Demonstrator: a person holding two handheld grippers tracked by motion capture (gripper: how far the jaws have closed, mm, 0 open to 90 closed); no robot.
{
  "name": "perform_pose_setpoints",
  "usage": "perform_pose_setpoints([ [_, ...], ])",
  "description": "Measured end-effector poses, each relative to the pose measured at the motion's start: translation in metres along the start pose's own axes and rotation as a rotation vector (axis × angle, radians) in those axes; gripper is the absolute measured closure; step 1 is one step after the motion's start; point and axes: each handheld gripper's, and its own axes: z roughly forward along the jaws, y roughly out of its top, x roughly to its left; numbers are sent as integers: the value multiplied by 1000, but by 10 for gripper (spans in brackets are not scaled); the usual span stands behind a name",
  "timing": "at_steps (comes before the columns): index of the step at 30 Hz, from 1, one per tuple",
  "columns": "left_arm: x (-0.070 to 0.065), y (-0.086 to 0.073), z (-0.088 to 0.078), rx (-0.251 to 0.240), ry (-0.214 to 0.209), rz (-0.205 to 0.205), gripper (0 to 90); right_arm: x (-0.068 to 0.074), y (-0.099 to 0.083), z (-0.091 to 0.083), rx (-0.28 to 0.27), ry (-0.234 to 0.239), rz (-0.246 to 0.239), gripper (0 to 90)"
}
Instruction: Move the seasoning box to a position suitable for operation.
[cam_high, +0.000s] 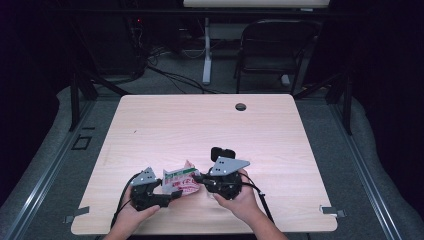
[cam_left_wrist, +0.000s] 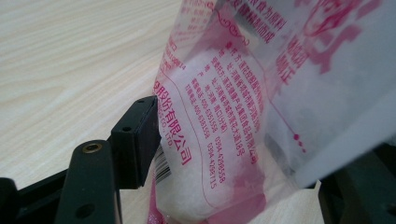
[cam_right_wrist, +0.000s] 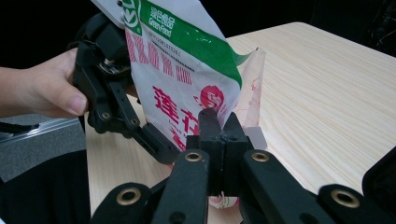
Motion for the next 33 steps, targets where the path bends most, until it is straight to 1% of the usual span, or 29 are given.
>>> perform_pose_setpoints([
  [1, -1, -1, 3, 3, -4, -6, 380, 0, -1, 0, 0, 1, -3, 900],
  [2, -1, -1, 4, 10, -3, -4, 380, 0, -1, 0, 0, 1, -3, 900],
  [3, -1, -1, 6, 19, 3, -5, 380, 0, -1, 0, -5, 3, 4, 900],
  [4, -1, -2, 7, 22, -3, -9, 379, 0, -2, -1, -6, 4, 5, 900],
  [9, -1, -3, 11, 25, -3, -12, 364, 1, -3, -1, -9, 5, 4, 900],
  [10, 0, -3, 11, 25, -4, -14, 358, 1, -3, -1, -13, 4, 10, 900],
  [12, 0, -4, 13, 26, -5, -26, 353, 1, -3, -2, -15, 3, 13, 900],
  [13, 0, -5, 14, 30, -2, -25, 350, 1, -4, -2, -15, 1, 15, 900],
  [14, 0, -5, 15, 33, 2, -16, 349, 0, -4, -2, -16, 1, 16, 900],
  [18, -1, -7, 19, 44, 7, -19, 333, 0, -4, -3, -21, -2, 20, 900],
  [19, -1, -8, 21, 52, 15, -22, 329, -1, -4, -3, -20, -2, 21, 900],
  [23, 0, -9, 23, 54, 11, -27, 315, -1, -4, -3, -26, 2, 26, 900],
  [24, 1, -9, 23, 61, 13, -21, 315, -1, -4, -3, -26, 2, 26, 900],
  [25, 1, -10, 25, 70, 11, -37, 310, -1, -4, -2, -26, 2, 27, 900],
  [27, 2, -12, 27, 96, 9, -45, 313, -1, -4, -2, -25, 2, 25, 900],
  [29, 1, -13, 30, 107, 18, -44, 314, -1, -4, -2, -26, 2, 26, 900],
  [33, 2, -14, 33, 118, 17, -42, 315, 0, -4, -2, -28, 3, 27, 900],
])
